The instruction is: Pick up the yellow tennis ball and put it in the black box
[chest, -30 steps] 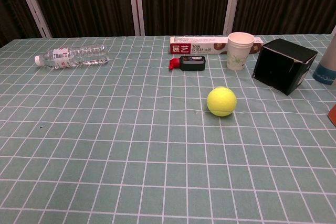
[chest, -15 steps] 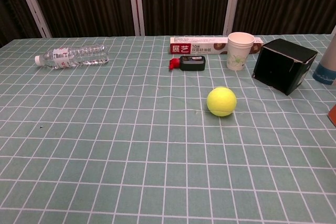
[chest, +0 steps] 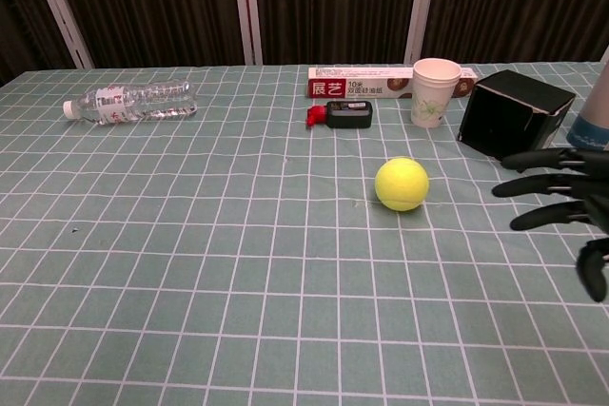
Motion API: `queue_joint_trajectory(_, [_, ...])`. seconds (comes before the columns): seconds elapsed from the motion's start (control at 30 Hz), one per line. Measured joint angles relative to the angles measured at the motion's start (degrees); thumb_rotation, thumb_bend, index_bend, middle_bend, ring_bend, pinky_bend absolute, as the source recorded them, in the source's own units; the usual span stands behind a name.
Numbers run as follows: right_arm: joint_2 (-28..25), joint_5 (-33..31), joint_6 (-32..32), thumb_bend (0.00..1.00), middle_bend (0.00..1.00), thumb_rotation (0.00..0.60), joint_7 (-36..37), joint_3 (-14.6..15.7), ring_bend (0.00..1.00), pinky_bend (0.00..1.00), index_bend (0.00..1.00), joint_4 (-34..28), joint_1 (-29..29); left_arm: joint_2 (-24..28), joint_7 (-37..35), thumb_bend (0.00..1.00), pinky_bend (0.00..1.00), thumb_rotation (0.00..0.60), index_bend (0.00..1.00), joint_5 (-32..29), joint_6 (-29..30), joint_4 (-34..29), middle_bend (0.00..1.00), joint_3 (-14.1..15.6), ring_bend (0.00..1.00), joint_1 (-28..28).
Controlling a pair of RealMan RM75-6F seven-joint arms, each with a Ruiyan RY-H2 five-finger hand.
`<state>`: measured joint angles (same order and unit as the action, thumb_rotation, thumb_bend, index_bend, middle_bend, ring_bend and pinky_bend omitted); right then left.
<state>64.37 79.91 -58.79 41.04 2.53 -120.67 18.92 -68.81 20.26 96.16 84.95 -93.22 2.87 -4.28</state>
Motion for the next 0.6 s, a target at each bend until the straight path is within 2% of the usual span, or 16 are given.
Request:
queue_joint_trajectory(0.13, [2.9, -8.9, 5.0, 0.78, 0.16, 0.6, 1.6, -3.6, 0.21, 0.57, 0.12, -0.9, 3.6, 0.1, -0.2, 0.13, 0.0, 0.6, 0.0, -0.7, -0.4, 0.1, 0.0, -0.2, 0.0, -0.1])
queue_joint_trajectory(0.3, [6.4, -16.8, 8.8, 0.78, 0.16, 0.6, 1.5, -7.4, 0.21, 0.57, 0.12, 0.1, 7.3, 0.2, -0.1, 0.13, 0.0, 0.6, 0.0, -1.7, -1.0, 0.1, 0.0, -0.6, 0.0, -0.4])
queue_joint_trajectory(0.6, [13.8, -31.2, 13.6, 0.78, 0.16, 0.6, 1.6, -13.5, 0.21, 0.55, 0.11, 7.1, 13.0, -0.1, -0.4, 0.13, 0.0, 0.6, 0.0, -2.0, -0.4, 0.1, 0.0, -1.0, 0.0, -0.3])
